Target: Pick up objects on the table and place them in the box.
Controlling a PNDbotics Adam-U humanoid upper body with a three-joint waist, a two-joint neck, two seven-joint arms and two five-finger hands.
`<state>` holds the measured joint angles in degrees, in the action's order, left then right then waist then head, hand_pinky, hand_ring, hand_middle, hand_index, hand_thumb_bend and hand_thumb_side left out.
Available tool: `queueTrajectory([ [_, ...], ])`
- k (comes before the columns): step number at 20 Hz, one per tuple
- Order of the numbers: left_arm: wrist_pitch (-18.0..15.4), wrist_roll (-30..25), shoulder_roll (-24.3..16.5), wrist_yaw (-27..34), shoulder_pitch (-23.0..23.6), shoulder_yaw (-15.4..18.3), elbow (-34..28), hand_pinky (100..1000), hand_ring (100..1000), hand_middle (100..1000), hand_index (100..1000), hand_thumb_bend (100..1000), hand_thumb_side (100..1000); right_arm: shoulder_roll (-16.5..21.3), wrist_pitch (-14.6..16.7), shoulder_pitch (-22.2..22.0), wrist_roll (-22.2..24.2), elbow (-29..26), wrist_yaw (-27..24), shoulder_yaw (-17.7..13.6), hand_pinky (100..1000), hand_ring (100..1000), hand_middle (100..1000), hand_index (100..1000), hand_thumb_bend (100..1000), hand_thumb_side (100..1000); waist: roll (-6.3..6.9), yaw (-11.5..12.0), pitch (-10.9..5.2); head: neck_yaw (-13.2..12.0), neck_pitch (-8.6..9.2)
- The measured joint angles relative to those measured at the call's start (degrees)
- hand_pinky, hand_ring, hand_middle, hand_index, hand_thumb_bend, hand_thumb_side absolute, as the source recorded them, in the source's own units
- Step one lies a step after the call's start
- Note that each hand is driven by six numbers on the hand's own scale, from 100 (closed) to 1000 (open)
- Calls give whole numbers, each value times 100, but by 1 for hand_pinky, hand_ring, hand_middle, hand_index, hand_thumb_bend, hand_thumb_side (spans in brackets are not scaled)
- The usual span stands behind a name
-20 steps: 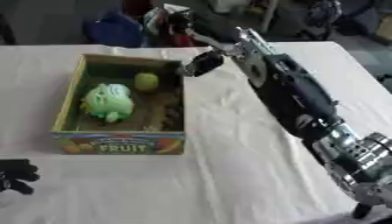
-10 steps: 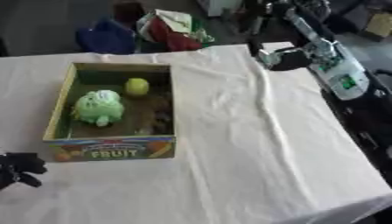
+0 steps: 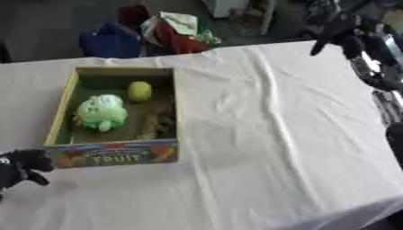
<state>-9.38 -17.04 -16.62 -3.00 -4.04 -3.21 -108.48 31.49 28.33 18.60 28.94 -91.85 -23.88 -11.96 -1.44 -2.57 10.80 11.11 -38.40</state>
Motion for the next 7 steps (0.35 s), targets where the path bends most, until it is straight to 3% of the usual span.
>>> queueTrajectory([
  [7, 85, 319, 2, 51, 5, 85, -5, 557, 656, 627, 775, 222, 1000, -566, -583, -388, 5, -216, 42, -368, 493, 510, 518, 636, 100, 678, 52, -68, -1, -398, -58],
])
